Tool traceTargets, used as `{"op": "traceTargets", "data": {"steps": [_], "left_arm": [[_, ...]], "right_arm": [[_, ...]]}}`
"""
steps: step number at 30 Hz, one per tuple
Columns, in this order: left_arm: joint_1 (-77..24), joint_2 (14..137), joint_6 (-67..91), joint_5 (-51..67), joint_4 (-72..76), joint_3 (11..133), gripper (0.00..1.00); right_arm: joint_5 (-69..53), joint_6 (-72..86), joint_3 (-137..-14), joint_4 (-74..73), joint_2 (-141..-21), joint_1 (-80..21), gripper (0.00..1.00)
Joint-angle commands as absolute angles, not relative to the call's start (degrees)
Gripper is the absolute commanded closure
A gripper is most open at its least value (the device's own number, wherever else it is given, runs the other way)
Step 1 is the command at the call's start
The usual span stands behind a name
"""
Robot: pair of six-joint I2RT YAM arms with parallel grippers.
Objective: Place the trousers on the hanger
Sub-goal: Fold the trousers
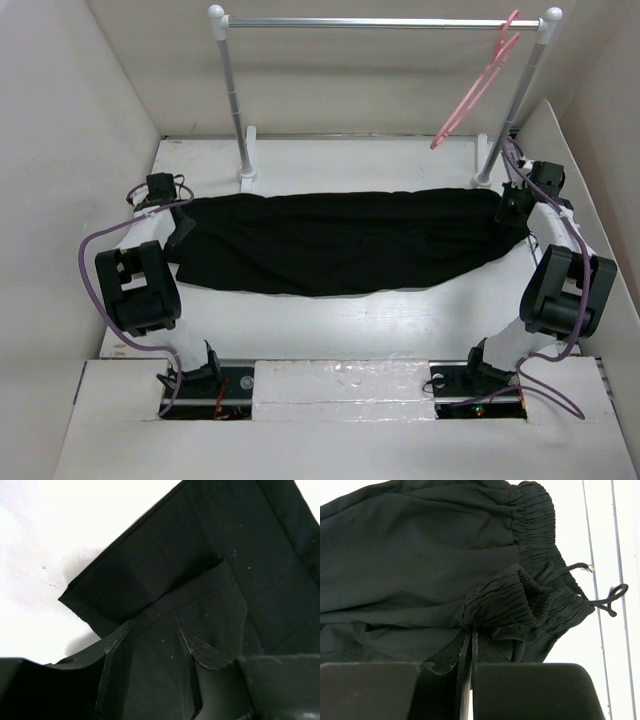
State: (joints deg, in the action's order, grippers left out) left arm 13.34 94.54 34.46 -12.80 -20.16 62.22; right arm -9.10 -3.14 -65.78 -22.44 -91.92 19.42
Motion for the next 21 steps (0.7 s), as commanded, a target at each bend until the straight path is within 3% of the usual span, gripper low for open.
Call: {"op": "traceTargets", "data": {"steps": [1, 13, 21], "left_arm": [[13.4, 94.7, 34.6, -12.1, -18.5, 64.7, 0.66], [11.3, 106.9, 36.6, -12.2, -18.5, 72.7, 0.65], [11.3, 103.0, 38.3, -11.6, -17.2, 70.7, 0.64]], "right_arm": [[-11.6, -2.6, -65.7, -18.6, -91.9, 18.9, 1.00], [-11.3, -4.0, -65.4, -18.4, -92.9, 17.1, 1.00], [-10.1, -5.0, -65.5, -18.8, -93.7, 14.8, 1.00]]}}
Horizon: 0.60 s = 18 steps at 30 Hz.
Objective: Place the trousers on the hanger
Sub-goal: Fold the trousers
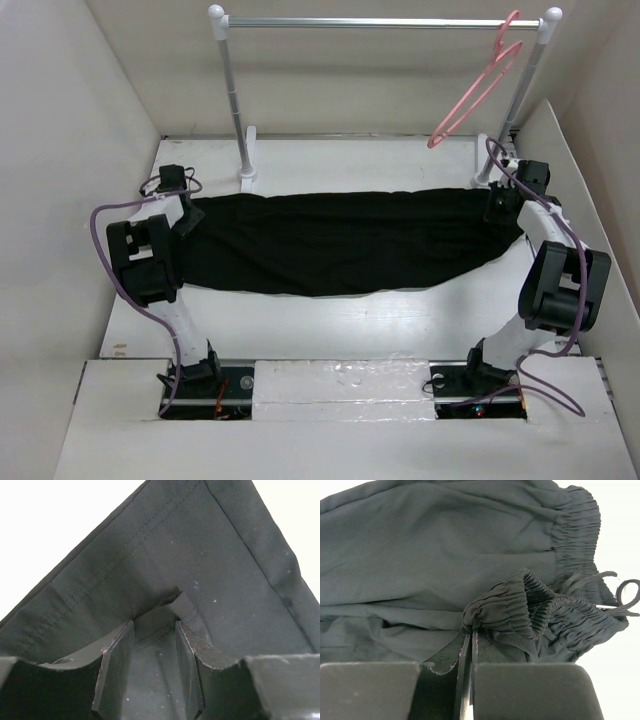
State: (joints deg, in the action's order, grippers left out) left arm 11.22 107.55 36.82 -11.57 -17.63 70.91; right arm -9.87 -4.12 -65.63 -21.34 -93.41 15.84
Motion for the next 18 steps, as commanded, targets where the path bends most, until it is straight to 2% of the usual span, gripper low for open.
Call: {"op": "traceTargets", "data": {"steps": [1, 6, 18], "left_arm": [[11.3, 102.2, 38.8, -11.6, -16.6, 69.7, 0.64], [11.3, 98.9, 40.2, -11.5, -13.6, 66.4, 0.63], [11.3, 106.9, 39.5, -11.4, -17.1, 73.6, 0.63]], "right_arm": [[-10.2, -5.1, -65.2, -18.7, -93.7, 14.8, 1.00], [-10.5, -5.0, -65.1, -18.5, -93.9, 14.8, 1.00], [-10.2, -5.1, -65.4, -18.7, -93.3, 14.8, 1.00]]}}
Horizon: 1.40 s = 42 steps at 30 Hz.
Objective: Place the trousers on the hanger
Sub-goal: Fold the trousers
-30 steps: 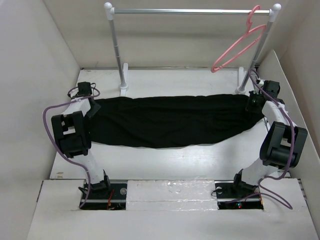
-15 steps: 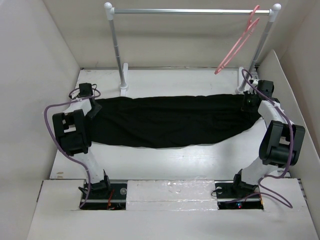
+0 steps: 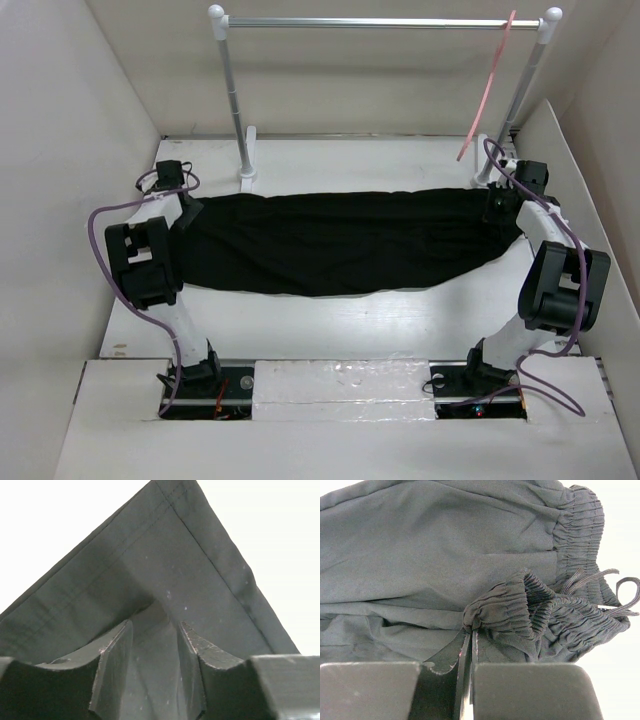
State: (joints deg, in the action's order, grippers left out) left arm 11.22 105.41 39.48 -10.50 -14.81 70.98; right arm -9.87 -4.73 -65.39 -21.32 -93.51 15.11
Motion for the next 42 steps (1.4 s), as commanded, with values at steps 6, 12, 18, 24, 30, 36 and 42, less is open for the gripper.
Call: {"op": "traceTargets", "data": {"steps": [6, 12, 18, 24, 30, 36, 42], "left_arm": [[11.3, 107.7, 39.3, -12.0, -16.3, 72.9, 0.71], [11.3, 107.3, 39.3, -13.2, -17.3, 72.9, 0.89], [11.3, 104.8, 39.4, -13.9, -18.2, 71.8, 1.00], [11.3, 101.3, 39.1, -14.1, -16.0, 69.2, 1.00], [11.3, 100.5, 38.2, -9.7, -14.1, 67.9, 1.00], [11.3, 105.5, 35.9, -8.1, -17.3, 70.7, 0.70], [11.3, 106.9, 36.4, -7.0, -15.0, 70.5, 0.67]], "right_arm": [[-10.4, -5.1, -65.4, -18.5, -93.5, 14.8, 1.00], [-10.3, -4.8, -65.6, -18.5, -93.9, 14.8, 1.00], [-10.4, -4.7, -65.7, -18.3, -94.2, 14.8, 1.00], [-11.0, -4.5, -66.1, -18.2, -93.9, 14.8, 1.00], [-11.4, -4.6, -65.8, -17.9, -93.9, 14.8, 1.00], [-12.0, -4.4, -65.6, -17.2, -94.2, 14.8, 1.00], [-12.0, -4.6, -65.5, -17.1, -94.4, 13.7, 1.00]]}}
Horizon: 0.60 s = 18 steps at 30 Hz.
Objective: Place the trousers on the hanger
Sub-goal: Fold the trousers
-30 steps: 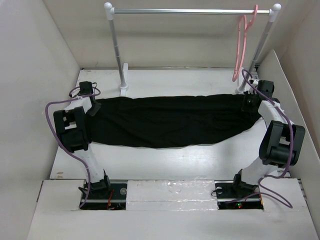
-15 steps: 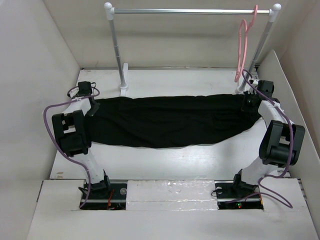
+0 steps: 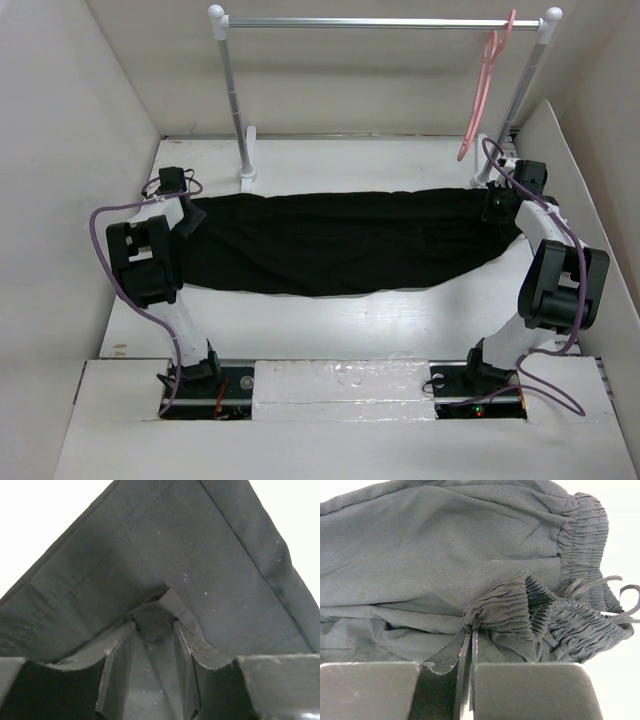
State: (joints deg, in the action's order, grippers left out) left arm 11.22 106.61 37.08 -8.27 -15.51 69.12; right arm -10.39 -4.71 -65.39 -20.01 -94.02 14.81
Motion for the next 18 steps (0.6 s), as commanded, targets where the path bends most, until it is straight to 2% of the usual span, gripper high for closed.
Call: {"op": "traceTargets", "data": {"steps": [1, 3, 5, 6, 7, 9, 18], "left_arm": [[11.3, 107.3, 36.4, -5.7, -14.8, 70.6, 0.67], [11.3, 107.7, 36.5, -5.4, -14.5, 70.1, 0.68], [11.3, 107.7, 36.8, -5.9, -14.2, 69.8, 0.73], [11.3, 107.4, 36.9, -6.2, -14.2, 69.3, 0.78], [11.3, 107.1, 37.1, -7.1, -14.3, 69.0, 0.89], [11.3, 106.2, 37.3, -7.8, -14.6, 68.5, 0.99], [11.3, 101.1, 38.3, -10.0, -17.5, 66.2, 1.00]], "right_arm": [[-12.0, -4.6, -65.4, -16.9, -94.4, 13.7, 1.00], [-12.0, -4.7, -65.1, -16.8, -94.5, 13.7, 1.00], [-11.9, -4.7, -65.0, -16.8, -94.5, 13.7, 1.00], [-11.9, -4.8, -64.9, -16.8, -94.4, 13.7, 1.00], [-11.9, -4.8, -64.9, -16.8, -94.4, 13.7, 1.00], [-11.8, -4.8, -64.9, -16.7, -94.2, 13.7, 1.00], [-11.9, -4.8, -65.0, -17.1, -94.0, 13.2, 1.00]]}}
